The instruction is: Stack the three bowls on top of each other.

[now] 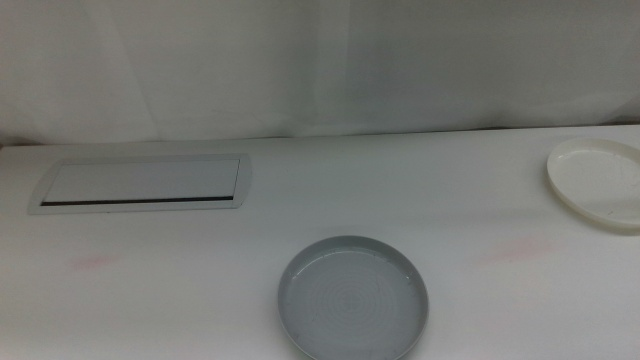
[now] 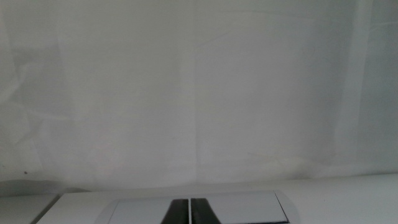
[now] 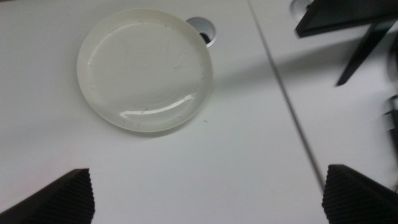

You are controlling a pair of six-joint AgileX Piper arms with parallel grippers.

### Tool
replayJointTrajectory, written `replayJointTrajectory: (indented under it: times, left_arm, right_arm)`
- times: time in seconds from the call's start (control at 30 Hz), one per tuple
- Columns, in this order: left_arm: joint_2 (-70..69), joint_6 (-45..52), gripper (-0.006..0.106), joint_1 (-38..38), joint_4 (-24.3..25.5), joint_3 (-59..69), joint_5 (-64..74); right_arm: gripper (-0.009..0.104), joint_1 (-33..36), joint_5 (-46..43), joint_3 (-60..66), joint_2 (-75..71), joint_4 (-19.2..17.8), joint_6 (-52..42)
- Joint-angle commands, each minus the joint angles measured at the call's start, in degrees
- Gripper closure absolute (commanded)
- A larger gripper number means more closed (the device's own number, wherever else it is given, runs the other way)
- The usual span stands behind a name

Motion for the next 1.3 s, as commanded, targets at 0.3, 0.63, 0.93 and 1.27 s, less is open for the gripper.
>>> replayJointTrajectory:
  times: [0.3, 0.63, 0.93, 1.27]
  left_arm:
    - [-0.2, -1.0, 0.104, 0.1, -0.3, 2.2, 0.0]
    - [-0.2, -1.0, 0.104, 0.1, -0.3, 2.2, 0.0]
    - [-0.2, -1.0, 0.104, 0.1, -0.3, 2.2, 0.0]
    - [-0.2, -1.0, 0.104, 0.1, -0.3, 2.2, 0.0]
  right_arm:
    - [-0.008, -13.7, -12.0, -0.2, 15.0, 11.5, -6.4]
    - [-0.008, -14.6, -19.5, -0.2, 27.7, 15.6, -8.8]
    - [-0.008, -14.6, -24.4, -0.3, 36.4, 15.9, -5.5]
    - [-0.008, -14.6, -28.8, -0.3, 42.7, 18.2, -1.9]
